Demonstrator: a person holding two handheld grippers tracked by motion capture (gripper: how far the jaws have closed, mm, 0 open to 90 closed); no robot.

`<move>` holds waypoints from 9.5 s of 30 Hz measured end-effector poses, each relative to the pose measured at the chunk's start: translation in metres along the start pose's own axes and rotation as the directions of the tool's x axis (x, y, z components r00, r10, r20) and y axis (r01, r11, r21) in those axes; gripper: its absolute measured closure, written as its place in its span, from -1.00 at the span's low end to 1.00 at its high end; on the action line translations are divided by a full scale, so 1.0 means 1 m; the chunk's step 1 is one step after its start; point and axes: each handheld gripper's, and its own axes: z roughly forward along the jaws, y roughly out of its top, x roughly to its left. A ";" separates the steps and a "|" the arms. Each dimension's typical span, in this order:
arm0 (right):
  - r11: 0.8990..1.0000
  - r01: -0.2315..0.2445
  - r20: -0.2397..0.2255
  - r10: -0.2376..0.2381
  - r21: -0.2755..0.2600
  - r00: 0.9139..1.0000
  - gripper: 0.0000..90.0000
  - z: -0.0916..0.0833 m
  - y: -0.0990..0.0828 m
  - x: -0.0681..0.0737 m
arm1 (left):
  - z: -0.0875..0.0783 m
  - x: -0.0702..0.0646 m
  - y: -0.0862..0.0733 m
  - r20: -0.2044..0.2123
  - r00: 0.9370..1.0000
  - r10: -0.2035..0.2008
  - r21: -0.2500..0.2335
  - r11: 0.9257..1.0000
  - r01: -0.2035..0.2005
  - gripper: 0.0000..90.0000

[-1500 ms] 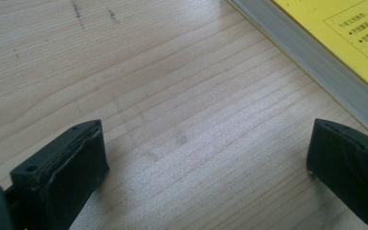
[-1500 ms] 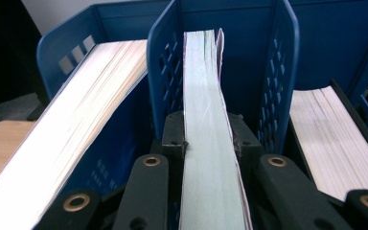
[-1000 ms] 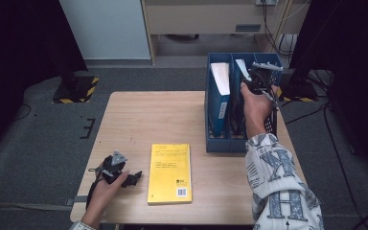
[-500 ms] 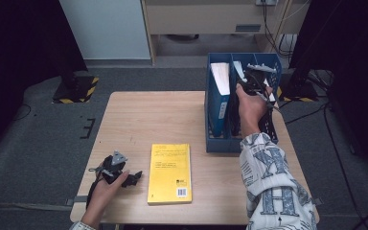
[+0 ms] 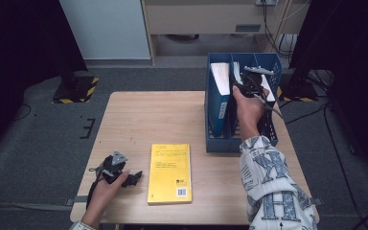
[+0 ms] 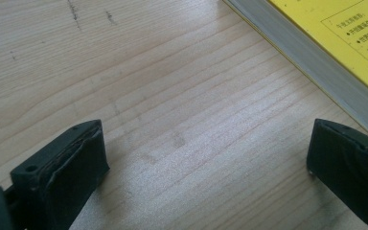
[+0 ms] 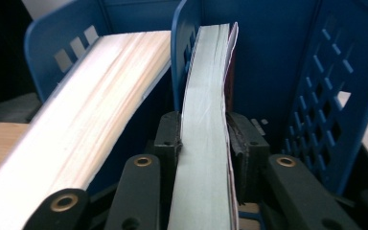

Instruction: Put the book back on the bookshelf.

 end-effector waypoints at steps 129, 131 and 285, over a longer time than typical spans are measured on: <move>0.933 0.349 -0.492 -0.261 0.094 0.831 -0.59 -0.099 -0.207 0.088 | -0.018 -0.016 0.017 0.093 0.996 0.005 -0.117 0.993 0.006 -0.85; 0.921 0.375 -0.507 -0.275 0.105 0.817 -0.54 -0.095 -0.211 0.095 | -0.016 -0.023 0.020 0.113 0.993 0.018 -0.115 0.993 -0.005 -0.84; 0.892 0.386 -0.587 -0.186 0.236 0.788 -0.73 -0.078 -0.271 0.143 | 0.015 -0.058 0.050 0.304 0.953 -0.009 -0.027 0.999 0.018 0.15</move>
